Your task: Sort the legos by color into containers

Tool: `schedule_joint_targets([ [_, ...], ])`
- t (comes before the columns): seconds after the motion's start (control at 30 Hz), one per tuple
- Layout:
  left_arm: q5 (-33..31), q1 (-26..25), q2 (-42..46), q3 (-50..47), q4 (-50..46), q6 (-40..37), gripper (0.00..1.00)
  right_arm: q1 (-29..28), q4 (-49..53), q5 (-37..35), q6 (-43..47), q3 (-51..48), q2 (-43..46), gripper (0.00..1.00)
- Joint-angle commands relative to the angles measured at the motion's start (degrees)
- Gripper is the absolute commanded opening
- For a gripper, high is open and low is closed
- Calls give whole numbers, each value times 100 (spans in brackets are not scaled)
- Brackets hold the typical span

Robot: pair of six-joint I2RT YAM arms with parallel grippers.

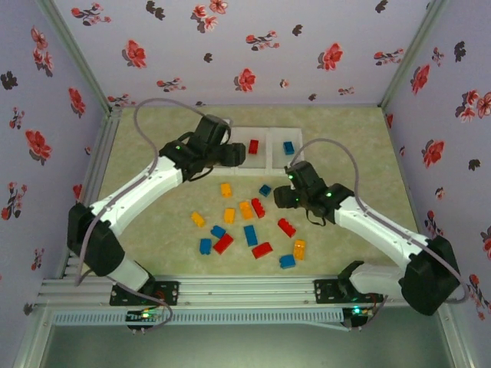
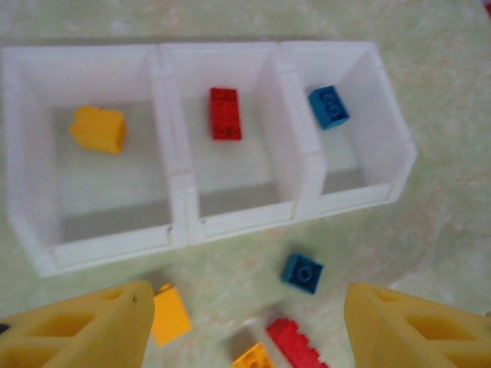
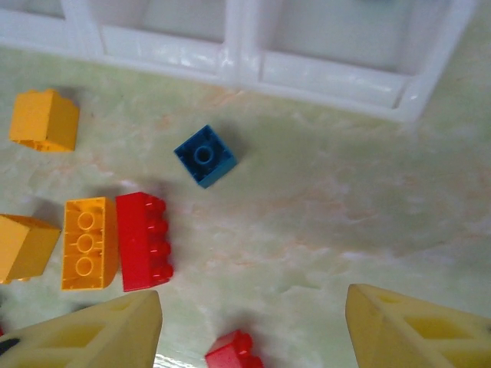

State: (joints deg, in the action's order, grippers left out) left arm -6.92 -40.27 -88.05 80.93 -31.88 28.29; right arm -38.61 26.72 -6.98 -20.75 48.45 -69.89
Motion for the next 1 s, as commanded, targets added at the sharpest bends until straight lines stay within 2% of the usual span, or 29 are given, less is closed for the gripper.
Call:
schedule_joint_targets([
  [0.0, -409, 141, 329, -362, -241, -33, 67, -50, -501, -24, -390, -29, -395, 65],
  [0.27, -591, 368, 925, -891, -445, -35, 68, -59, -903, -100, -987, 603, -1697, 69],
  [0.53, -588, 431, 987, -1052, -451, -48, 69, -59, -1042, -150, -1887, 1205, -2694, 74],
  [0.67, -591, 432, 939, -1038, -469, -87, 68, -68, -1147, -188, -2382, 1272, -2954, 74],
  [0.97, -582, 428, 919, -1109, -409, -44, 68, -138, -1535, -238, -2867, 1272, -3239, 74],
])
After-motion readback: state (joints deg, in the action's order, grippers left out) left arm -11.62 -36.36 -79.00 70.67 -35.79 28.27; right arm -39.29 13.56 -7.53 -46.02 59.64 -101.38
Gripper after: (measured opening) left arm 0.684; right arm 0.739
